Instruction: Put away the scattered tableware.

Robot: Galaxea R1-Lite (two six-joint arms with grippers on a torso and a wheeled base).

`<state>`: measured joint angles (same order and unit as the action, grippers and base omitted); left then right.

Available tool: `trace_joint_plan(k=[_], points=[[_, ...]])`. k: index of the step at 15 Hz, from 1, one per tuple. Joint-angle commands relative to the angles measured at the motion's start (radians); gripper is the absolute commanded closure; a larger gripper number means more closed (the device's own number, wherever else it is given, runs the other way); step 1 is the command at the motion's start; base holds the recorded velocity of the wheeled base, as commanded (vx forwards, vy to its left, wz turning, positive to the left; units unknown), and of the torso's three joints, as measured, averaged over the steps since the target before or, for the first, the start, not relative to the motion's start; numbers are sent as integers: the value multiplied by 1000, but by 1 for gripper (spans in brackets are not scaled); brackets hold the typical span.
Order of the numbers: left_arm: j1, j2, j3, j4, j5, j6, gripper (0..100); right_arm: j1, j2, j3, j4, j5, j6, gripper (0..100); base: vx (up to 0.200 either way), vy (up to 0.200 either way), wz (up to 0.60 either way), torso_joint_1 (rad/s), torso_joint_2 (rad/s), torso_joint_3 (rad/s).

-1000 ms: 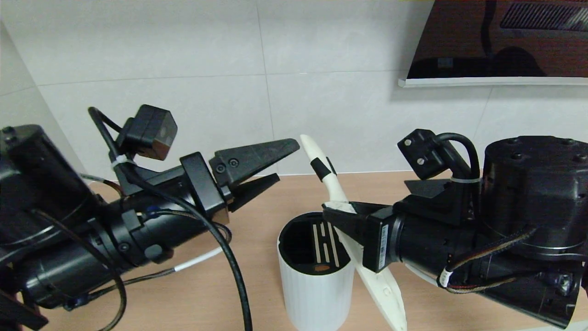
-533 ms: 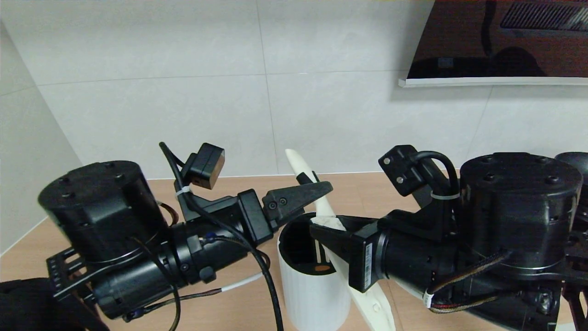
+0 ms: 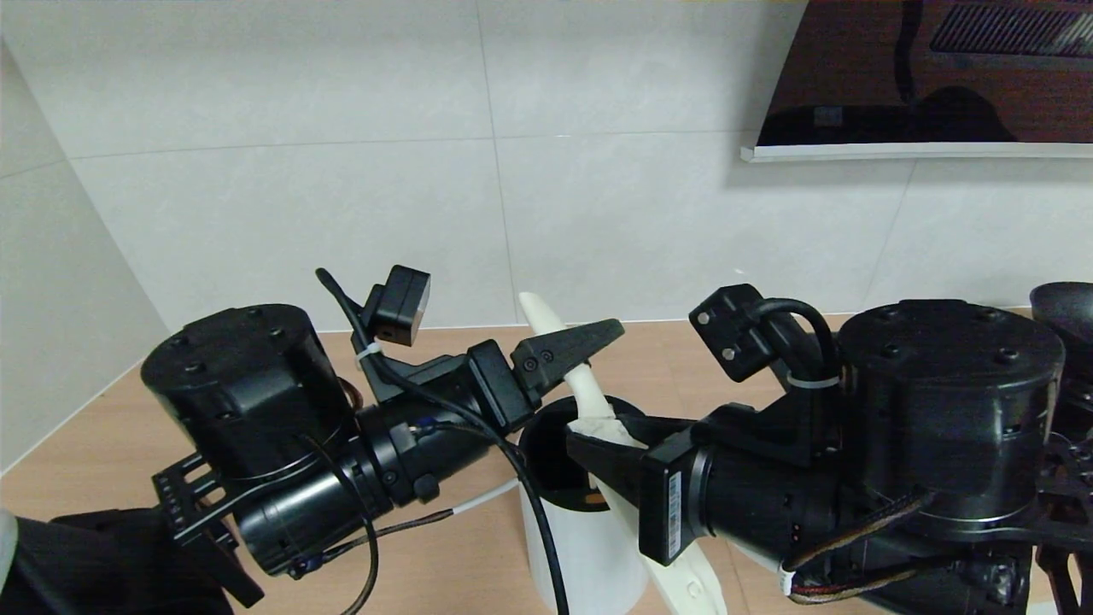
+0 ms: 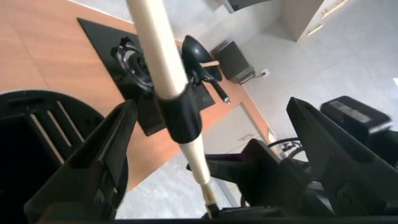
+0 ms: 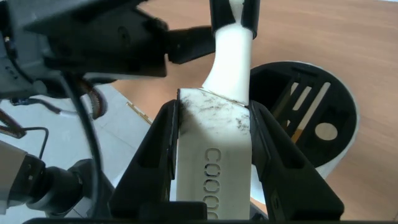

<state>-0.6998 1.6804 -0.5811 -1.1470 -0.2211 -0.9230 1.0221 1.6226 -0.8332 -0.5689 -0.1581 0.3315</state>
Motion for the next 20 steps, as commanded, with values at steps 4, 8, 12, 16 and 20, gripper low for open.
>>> trace_joint_plan(k=[4, 8, 12, 16, 20], points=[[0, 13, 3, 0, 2, 1, 100, 1, 3, 0, 0, 0, 0, 100, 0, 0, 0, 0, 0, 0], [3, 33, -6, -2, 19, 1, 100, 1, -1, 5, 0, 0, 0, 100, 0, 0, 0, 0, 0, 0], [3, 31, -6, -2, 19, 1, 100, 1, -4, 9, 0, 0, 0, 100, 0, 0, 0, 0, 0, 0], [3, 31, -6, -2, 19, 1, 100, 1, -4, 9, 0, 0, 0, 100, 0, 0, 0, 0, 0, 0], [3, 27, -6, -2, 19, 1, 100, 1, -6, 9, 0, -1, 0, 0, 0, 0, 0, 0, 0, 0]])
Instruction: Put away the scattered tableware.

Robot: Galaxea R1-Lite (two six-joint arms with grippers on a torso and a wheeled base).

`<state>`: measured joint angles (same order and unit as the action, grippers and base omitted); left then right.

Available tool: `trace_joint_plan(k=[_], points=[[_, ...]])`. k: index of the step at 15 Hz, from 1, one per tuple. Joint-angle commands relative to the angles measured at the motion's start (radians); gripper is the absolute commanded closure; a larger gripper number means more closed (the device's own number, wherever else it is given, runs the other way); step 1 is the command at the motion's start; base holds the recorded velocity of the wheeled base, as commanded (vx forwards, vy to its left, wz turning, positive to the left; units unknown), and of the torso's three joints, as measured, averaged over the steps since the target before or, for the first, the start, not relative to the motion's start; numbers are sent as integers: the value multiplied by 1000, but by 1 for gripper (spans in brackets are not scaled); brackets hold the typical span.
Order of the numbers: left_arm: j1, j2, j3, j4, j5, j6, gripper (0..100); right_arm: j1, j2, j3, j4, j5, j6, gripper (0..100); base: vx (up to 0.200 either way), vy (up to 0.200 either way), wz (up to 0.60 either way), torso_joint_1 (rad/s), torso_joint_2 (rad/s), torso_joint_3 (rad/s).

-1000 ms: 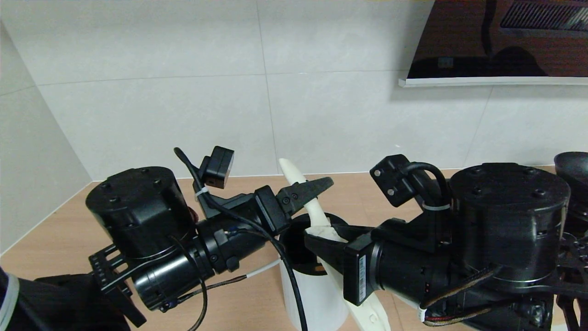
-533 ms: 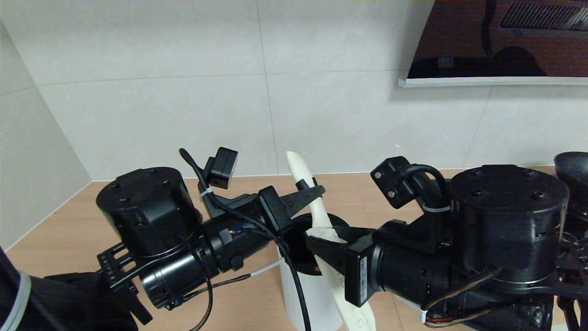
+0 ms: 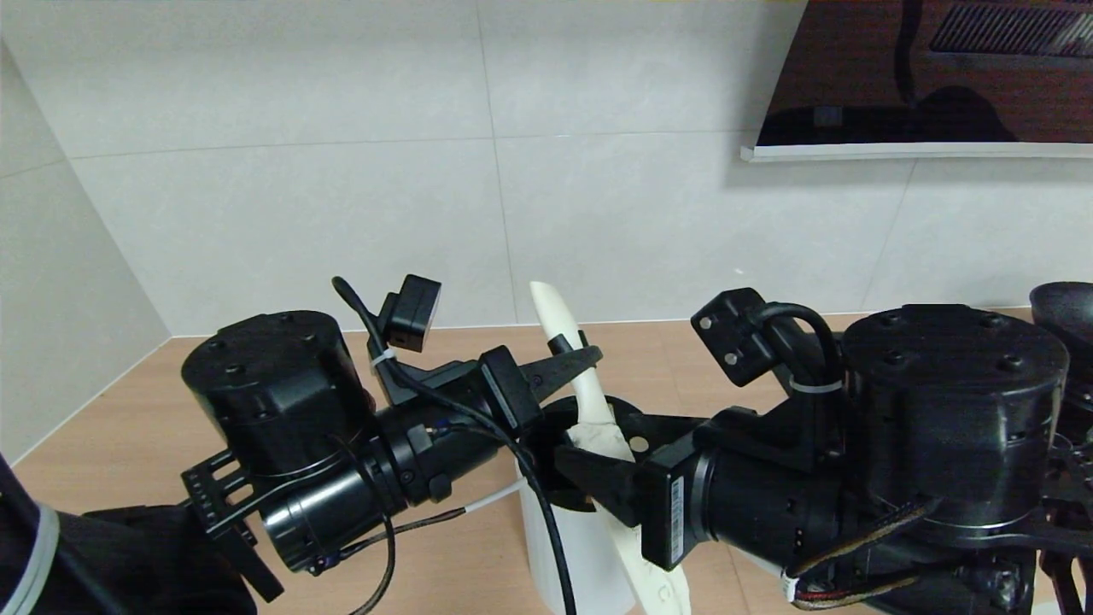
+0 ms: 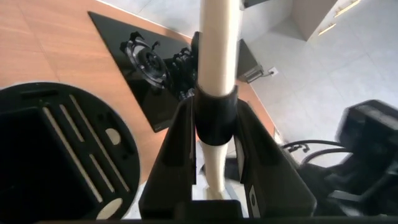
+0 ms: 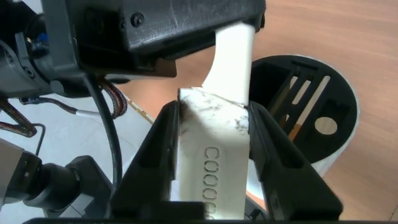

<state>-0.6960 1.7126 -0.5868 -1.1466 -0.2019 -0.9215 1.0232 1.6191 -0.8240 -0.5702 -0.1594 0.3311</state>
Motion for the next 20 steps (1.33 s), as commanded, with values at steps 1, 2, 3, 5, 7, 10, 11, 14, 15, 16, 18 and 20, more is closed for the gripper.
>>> trace_joint_plan(k=[1, 2, 3, 5, 7, 10, 11, 14, 15, 16, 18, 20], points=[[0, -5, -1, -2, -1, 0, 100, 0, -2, 0, 1, 0, 0, 0, 0, 0, 0, 0, 0, 0], [0, -7, -1, -2, -1, -4, 100, -2, -2, 0, 1, 0, 0, 0, 0, 0, 0, 0, 0, 0], [0, -10, -2, -2, -2, -7, 100, -2, -4, 2, 1, 0, 0, 0, 0, 0, 0, 0, 0, 0], [9, -13, -2, -16, 1, -7, 100, -8, -16, 0, 1, -3, 0, 0, 0, 0, 0, 0, 0, 0], [18, -41, -2, -50, -4, 3, 100, -41, -45, -3, 4, 3, -1, 0, 0, 0, 0, 0, 0, 0], [69, -136, -53, 84, 1, 58, 100, -80, -79, -7, 12, 3, -3, 0, 0, 0, 0, 0, 0, 0], [96, -172, -105, 177, 38, 92, 100, -103, -97, -9, 13, 3, -4, 0, 0, 0, 0, 0, 0, 0], [50, -214, -228, 404, 274, 240, 100, -143, -111, -18, 15, 3, -9, 0, 0, 0, 0, 0, 0, 0], [26, -209, -257, 432, 371, 294, 100, -153, -111, -21, 26, 3, -9, 0, 0, 0, 0, 0, 0, 0], [0, -203, -275, 435, 450, 352, 100, -153, -111, -24, 30, 3, -9, 0, 0, 0, 0, 0, 0, 0], [-71, -171, -275, 429, 613, 543, 100, -153, -111, -24, 32, 1, -9, 0, 0, 0, 0, 0, 0, 0], [-112, -126, -275, 393, 773, 622, 100, -155, -108, -23, 32, 0, -9, 0, 0, 0, 0, 0, 0, 0]])
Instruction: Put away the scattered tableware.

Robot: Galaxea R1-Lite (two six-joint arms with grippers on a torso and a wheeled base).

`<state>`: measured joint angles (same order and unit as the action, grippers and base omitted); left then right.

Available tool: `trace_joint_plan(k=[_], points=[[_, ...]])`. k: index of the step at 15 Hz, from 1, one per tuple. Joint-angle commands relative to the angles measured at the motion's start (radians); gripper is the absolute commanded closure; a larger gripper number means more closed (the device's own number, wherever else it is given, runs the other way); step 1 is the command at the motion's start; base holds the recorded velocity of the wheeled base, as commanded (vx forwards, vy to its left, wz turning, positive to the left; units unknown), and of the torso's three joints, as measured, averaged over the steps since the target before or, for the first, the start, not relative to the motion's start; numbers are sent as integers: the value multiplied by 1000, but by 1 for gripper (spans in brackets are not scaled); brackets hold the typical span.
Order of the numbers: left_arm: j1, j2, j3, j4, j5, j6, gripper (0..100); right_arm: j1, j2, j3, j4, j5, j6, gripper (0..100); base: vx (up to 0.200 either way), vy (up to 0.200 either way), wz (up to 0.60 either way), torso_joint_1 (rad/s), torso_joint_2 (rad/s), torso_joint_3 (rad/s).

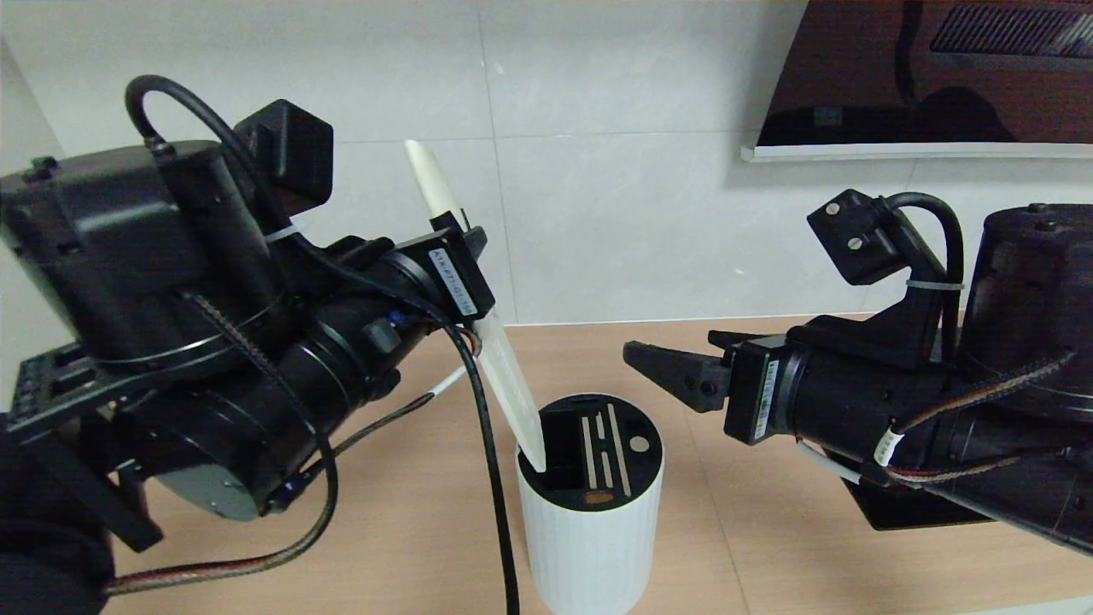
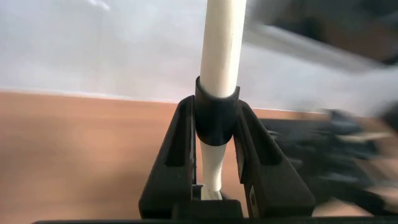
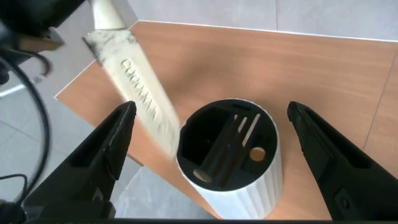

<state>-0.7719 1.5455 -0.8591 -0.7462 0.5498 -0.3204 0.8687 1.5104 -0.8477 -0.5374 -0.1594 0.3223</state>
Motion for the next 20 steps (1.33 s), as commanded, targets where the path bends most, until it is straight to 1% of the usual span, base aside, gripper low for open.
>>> trace_joint_plan(k=[1, 2, 3, 4, 8, 13, 15, 17, 20], points=[[-53, 85, 0, -104, 110, 70, 100, 0, 2, 1, -1, 0, 0, 0, 0, 0, 0, 0, 0, 0], [-53, 93, 11, -145, 110, 93, 100, 0, 4, 1, -1, 0, 0, 0, 0, 0, 0, 0, 0, 0], [-53, 97, 35, -219, 110, 138, 100, 0, 5, 1, -1, 0, 0, 0, 0, 0, 0, 0, 0, 0], [-63, 102, 46, -256, 111, 162, 100, 0, 5, 1, -3, -2, 0, 0, 0, 0, 0, 0, 0, 0], [-98, 131, 66, -283, 110, 159, 100, 0, 4, 1, -3, -5, -2, 0, 0, 0, 0, 0, 0, 0], [-101, 174, 71, -295, 110, 158, 100, 0, 7, 2, -3, -5, -2, 0, 0, 0, 0, 0, 0, 0], [-104, 205, 71, -298, 111, 144, 100, 0, 7, 2, -3, -5, -2, 0, 0, 0, 0, 0, 0, 0], [-107, 235, 72, -334, 110, 133, 100, 0, 5, 2, -3, -5, -2, 0, 0, 0, 0, 0, 0, 0], [-118, 281, 91, -391, 108, 135, 100, 0, 7, 2, -3, -5, -2, 0, 0, 0, 0, 0, 0, 0]])
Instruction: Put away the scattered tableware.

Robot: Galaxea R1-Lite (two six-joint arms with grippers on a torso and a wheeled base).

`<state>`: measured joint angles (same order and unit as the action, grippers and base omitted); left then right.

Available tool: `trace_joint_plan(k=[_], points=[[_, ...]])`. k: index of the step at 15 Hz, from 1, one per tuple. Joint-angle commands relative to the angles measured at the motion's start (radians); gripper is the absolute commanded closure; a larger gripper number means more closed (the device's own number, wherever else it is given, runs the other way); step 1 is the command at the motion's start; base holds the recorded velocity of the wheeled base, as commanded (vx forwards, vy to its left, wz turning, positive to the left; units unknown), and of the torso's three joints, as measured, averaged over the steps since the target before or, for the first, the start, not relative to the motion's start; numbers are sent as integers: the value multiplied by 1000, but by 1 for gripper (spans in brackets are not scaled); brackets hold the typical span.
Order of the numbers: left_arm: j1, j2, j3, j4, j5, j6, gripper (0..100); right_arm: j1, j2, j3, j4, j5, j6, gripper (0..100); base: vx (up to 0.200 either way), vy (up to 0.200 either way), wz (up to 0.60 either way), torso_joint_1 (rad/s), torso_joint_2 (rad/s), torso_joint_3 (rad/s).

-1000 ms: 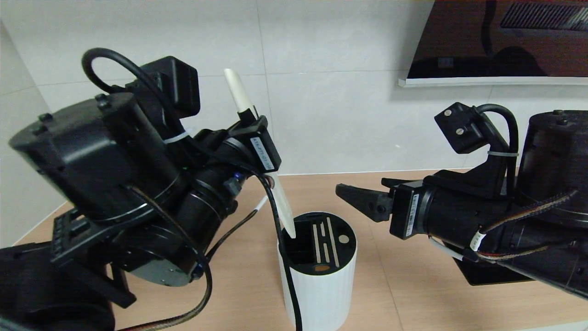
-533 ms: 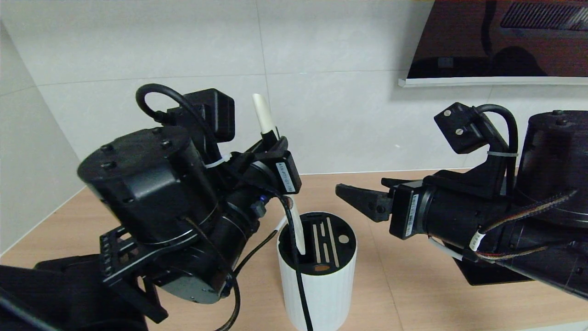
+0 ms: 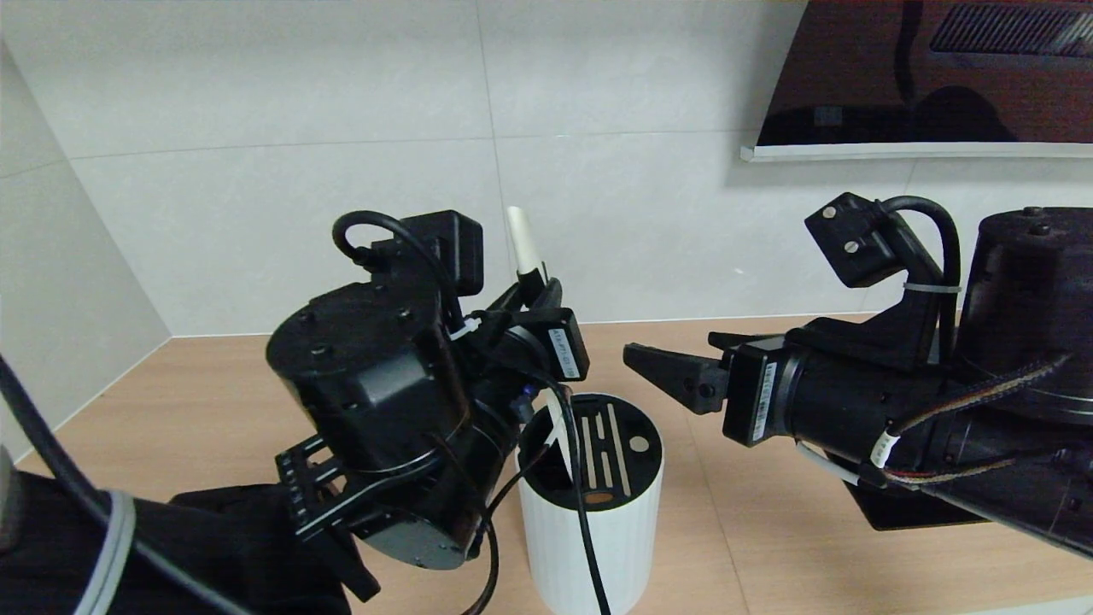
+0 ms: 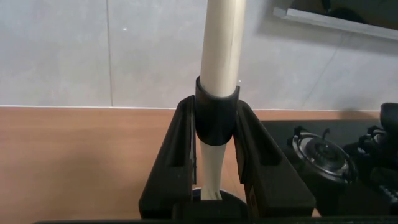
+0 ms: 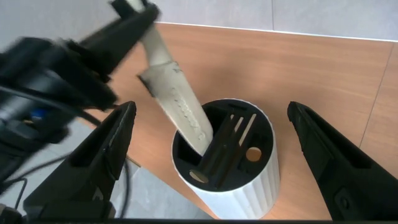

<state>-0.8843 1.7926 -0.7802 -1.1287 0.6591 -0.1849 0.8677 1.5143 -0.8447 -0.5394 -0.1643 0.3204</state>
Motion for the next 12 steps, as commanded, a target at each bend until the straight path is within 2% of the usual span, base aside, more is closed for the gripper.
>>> trace_joint_plan(k=[1, 7, 9, 12], points=[[-10, 44, 22, -16, -1, 1, 100, 1, 3, -1, -1, 0, 0, 0, 0, 0, 0, 0, 0, 0], [-10, 100, 39, -36, -1, -4, 100, 1, 3, -1, -1, 0, 0, 0, 0, 0, 0, 0, 0, 0], [-12, 157, 65, -74, 0, -2, 100, 1, 3, 1, -1, 0, 0, 0, 0, 0, 0, 0, 0, 0], [-38, 182, 102, -75, 5, -4, 100, 1, 3, 1, -1, 0, 0, 0, 0, 0, 0, 0, 0, 0]])
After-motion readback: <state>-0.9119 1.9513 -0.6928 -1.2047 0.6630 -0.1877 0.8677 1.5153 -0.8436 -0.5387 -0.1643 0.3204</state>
